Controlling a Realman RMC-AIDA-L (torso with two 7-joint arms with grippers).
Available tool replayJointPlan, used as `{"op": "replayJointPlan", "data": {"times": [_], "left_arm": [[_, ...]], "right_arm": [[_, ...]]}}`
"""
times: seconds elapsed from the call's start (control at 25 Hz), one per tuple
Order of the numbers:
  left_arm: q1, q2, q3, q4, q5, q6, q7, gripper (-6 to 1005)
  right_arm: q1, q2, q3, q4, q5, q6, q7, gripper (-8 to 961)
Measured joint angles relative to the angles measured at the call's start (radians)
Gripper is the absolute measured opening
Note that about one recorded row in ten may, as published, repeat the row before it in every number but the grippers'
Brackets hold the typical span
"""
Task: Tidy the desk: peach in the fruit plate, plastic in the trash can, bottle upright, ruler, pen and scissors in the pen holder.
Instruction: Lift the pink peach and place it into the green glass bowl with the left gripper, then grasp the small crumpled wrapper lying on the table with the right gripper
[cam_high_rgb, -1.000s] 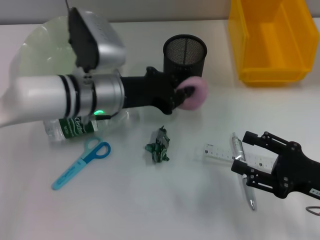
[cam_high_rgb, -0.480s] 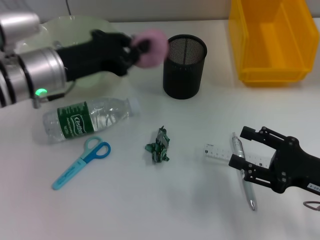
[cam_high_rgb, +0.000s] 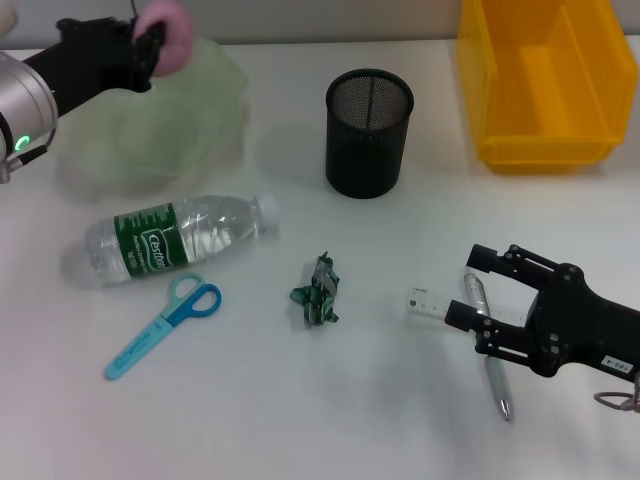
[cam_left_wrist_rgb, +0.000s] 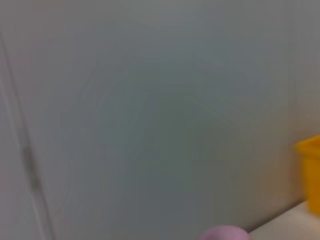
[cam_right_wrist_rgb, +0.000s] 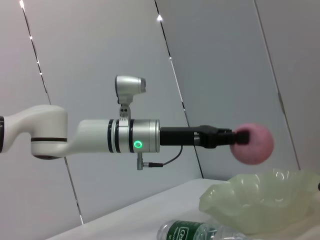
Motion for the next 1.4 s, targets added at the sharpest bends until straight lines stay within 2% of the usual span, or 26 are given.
{"op": "replayJointPlan", "data": {"times": [0.12,0.36,0.52,0.68,0.88,1.2,1.32,1.4], "left_arm": [[-0.004,0.001,0.005,-0.031,0.001,-0.047,0.000,159],[-0.012,0.003,0.024,-0.075,0.015,-0.055,0.000,161],[-0.018,0.001,0.036,-0.081,0.099,-0.058,-0.007,162],[-0.025,-0.002,0.038,-0.088,0.127,-0.056,-0.015,163],[-0.029,0.002,0.038,-0.088,0.128,-0.051,-0.067,235],[-0.028,0.001,0.037,-0.085,0.124,-0.041,-0.083,532],[-0.023,0.002,0.025,-0.072,0.123,0.019,-0.123,649],[-0.025,0.005,-0.013,-0.069,0.123,0.114,-0.159,649]], "right_arm": [[0.000,0.000,0.002,0.001,0.000,0.001,0.000,765],[0.000,-0.001,0.005,0.001,0.000,0.001,0.000,765],[0.006,-0.002,0.005,0.001,0.000,0.001,0.000,764],[0.010,-0.001,0.005,0.001,-0.001,0.001,0.002,764],[0.010,-0.001,0.006,0.001,-0.001,0.001,0.002,764],[0.009,-0.001,0.006,0.001,-0.001,0.001,0.003,763],[0.009,-0.001,0.006,0.001,0.000,0.001,0.003,763],[0.006,-0.001,0.006,0.001,0.000,0.000,0.003,763]]}}
